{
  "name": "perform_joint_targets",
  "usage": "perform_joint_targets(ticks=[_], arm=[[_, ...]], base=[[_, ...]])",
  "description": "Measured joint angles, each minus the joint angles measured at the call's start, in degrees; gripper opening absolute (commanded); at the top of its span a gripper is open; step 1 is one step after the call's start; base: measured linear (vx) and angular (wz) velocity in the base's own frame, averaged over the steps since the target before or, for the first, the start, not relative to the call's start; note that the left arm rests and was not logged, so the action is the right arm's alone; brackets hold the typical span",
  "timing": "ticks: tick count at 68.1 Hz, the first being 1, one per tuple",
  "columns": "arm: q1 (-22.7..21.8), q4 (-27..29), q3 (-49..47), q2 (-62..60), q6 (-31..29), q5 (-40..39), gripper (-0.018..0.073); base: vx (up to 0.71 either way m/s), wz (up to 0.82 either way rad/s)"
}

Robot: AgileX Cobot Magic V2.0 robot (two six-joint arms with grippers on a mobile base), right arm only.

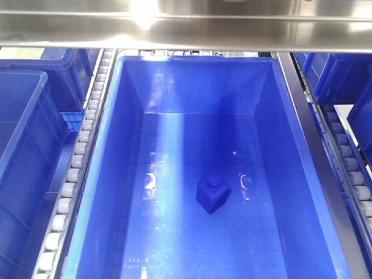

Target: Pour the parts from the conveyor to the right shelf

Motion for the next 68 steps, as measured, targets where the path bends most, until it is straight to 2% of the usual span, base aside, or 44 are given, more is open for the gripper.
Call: perform_joint_targets(ticks=[68], arm=[[0.0,0.0,0.0,0.0,0.0,0.02,-0.001]], base=[[0.0,0.0]])
